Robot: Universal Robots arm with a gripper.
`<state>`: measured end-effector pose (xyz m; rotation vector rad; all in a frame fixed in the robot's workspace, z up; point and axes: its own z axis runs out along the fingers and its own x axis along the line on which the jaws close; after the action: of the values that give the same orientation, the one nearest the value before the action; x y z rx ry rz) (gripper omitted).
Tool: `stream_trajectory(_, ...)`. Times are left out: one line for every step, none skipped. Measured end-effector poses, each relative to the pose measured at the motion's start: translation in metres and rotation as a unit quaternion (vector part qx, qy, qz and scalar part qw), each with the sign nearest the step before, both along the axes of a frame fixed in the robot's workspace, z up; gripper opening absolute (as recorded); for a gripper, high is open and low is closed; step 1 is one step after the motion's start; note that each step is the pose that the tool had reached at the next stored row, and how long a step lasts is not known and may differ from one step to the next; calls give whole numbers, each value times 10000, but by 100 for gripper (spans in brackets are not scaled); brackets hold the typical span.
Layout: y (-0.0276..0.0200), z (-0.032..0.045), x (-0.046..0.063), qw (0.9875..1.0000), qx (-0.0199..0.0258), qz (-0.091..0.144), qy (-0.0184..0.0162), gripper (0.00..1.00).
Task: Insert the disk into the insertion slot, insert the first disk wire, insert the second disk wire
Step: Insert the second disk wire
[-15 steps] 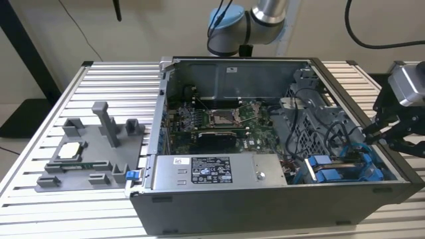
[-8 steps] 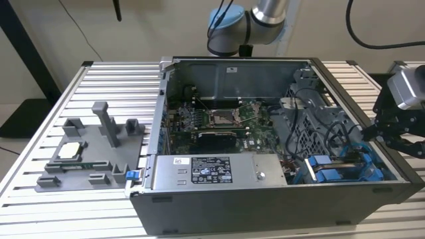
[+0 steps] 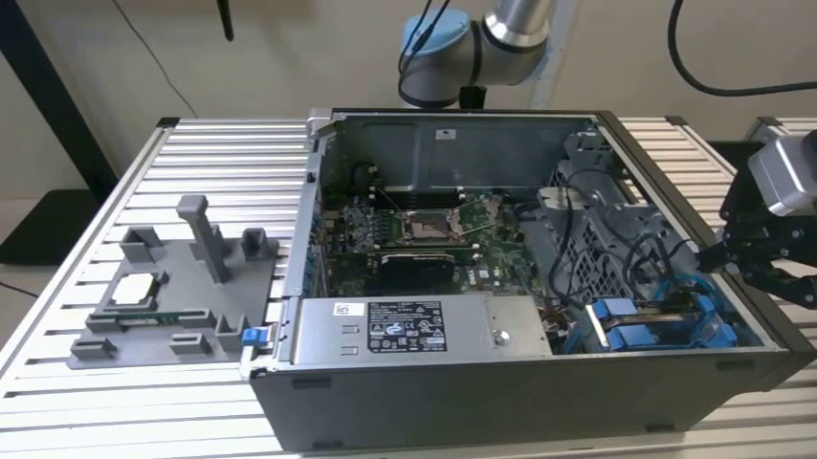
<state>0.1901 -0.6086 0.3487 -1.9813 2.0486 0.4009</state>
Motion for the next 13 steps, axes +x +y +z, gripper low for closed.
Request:
stream_trajectory(-1, 1, -5, 10000, 0, -1, 0, 0)
stream_trajectory(0, 5, -14, 10000, 0, -2, 1, 0)
stream_trajectory(1, 10, -29, 10000, 1, -5, 0, 0)
stream_trajectory(3, 20, -47, 10000, 0, -8, 0, 0)
stream_trajectory(5, 31, -67, 10000, 0, -10, 0, 0)
stream_trajectory(7, 44, -86, 10000, -1, -11, 0, 0)
stream_trajectory(8, 56, -107, 10000, 0, -13, 0, 0)
stream_trajectory(10, 68, -127, 10000, 0, -15, 0, 0)
stream_trajectory(11, 77, -146, 10000, 0, -16, 0, 0)
stream_trajectory(12, 89, -167, 10000, 0, -18, 0, 0)
stream_trajectory(13, 103, -186, 10000, 0, -20, 0, 0)
stream_trajectory(15, 119, -204, 10000, 0, -23, 0, 0)
stream_trajectory(15, 136, -220, 10000, 0, -24, 0, 0)
